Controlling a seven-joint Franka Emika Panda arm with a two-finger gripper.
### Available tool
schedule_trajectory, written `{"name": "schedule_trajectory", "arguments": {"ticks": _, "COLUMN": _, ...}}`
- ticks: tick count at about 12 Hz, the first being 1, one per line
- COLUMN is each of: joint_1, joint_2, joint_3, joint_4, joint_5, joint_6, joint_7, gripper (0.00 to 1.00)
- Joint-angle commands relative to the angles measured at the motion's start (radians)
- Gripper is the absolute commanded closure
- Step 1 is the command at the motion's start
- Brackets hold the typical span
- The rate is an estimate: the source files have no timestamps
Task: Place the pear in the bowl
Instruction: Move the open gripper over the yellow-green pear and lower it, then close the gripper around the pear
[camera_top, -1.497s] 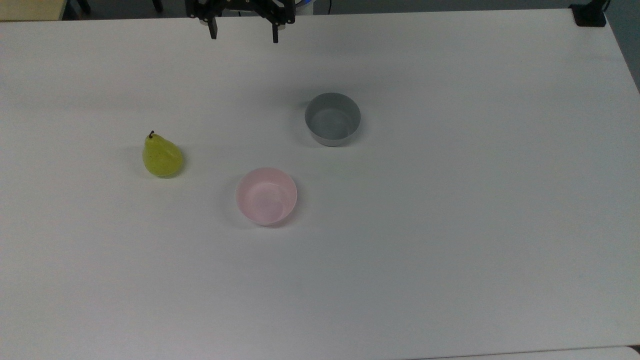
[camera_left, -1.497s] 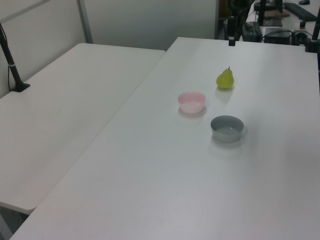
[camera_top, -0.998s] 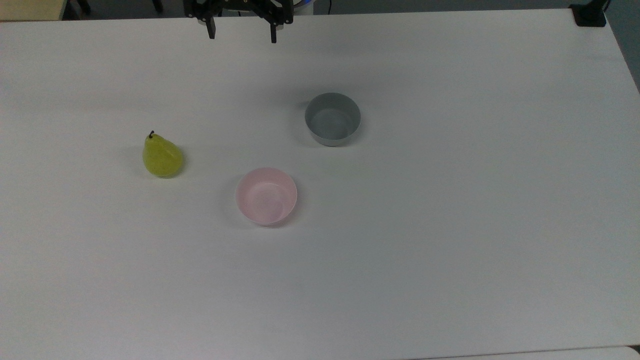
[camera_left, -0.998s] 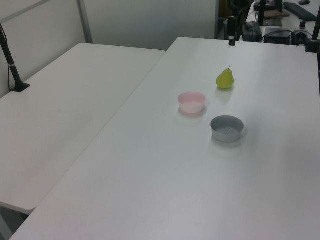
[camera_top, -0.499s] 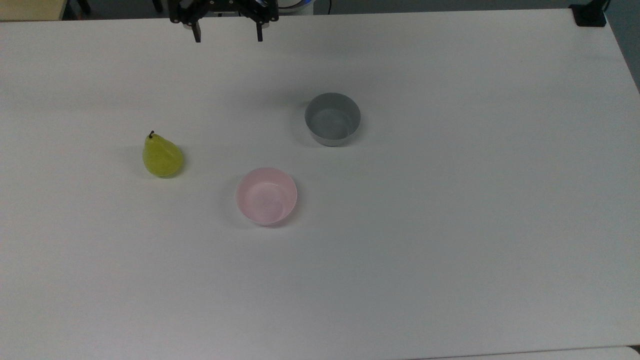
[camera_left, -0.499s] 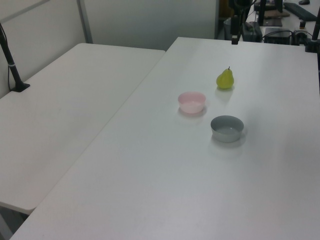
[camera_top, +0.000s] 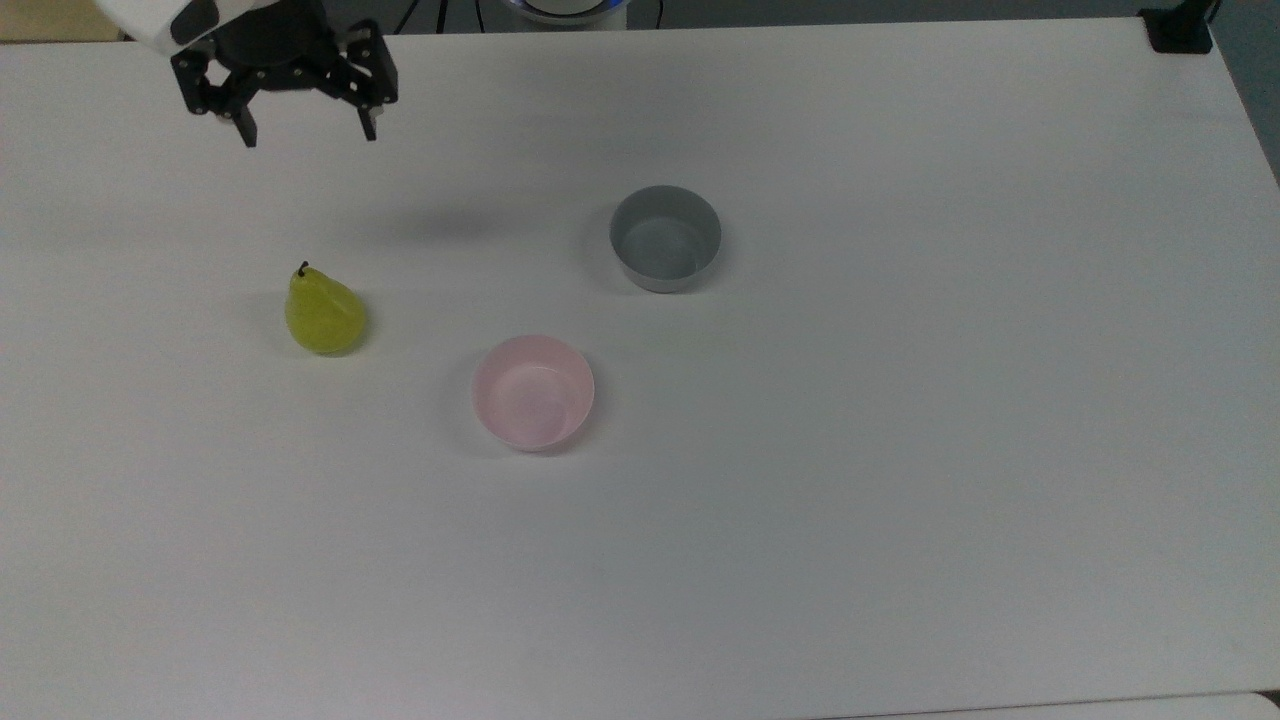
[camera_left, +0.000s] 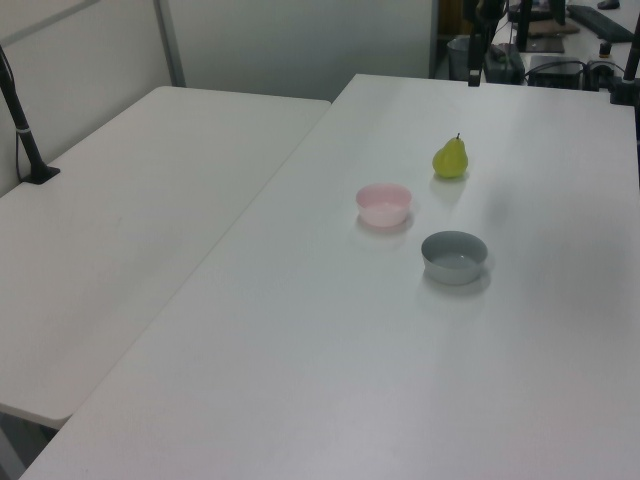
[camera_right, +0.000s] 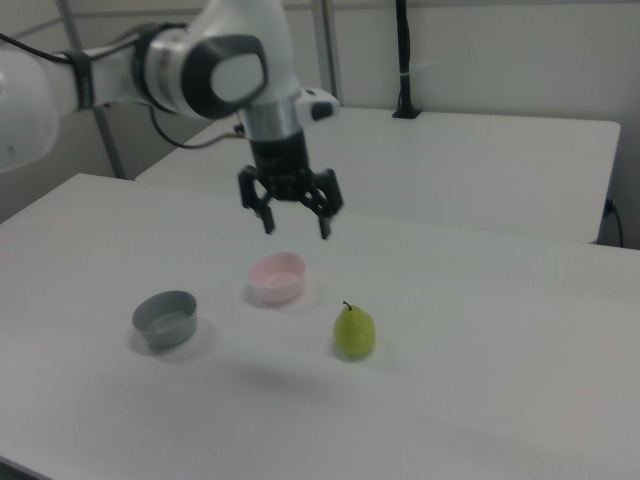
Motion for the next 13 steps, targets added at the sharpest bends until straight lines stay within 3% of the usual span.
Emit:
{"name": "schedule_trajectory", "arguments": {"ticks": 1, "joint_1": -0.048, "joint_2": 0.093, "joint_3": -0.001, "joint_4": -0.014, "joint_5": -0.013, "joint_6": 0.123, "joint_7": -0.058, "gripper": 0.0}}
{"name": "schedule_trajectory", "arguments": {"ticks": 6, "joint_1": -0.088, "joint_2": 0.272, "joint_3": -0.001, "joint_4": -0.048, "joint_5": -0.086, "joint_6": 0.347, "joint_7": -0.063, "gripper": 0.0}}
{"name": "schedule_trajectory", "arguments": {"ticks": 13, "joint_1": -0.076, "joint_2": 0.294, "joint_3": 0.0, "joint_4": -0.071, "joint_5": -0.089, "joint_6": 0.35, "joint_7": -0.052, "gripper": 0.0}}
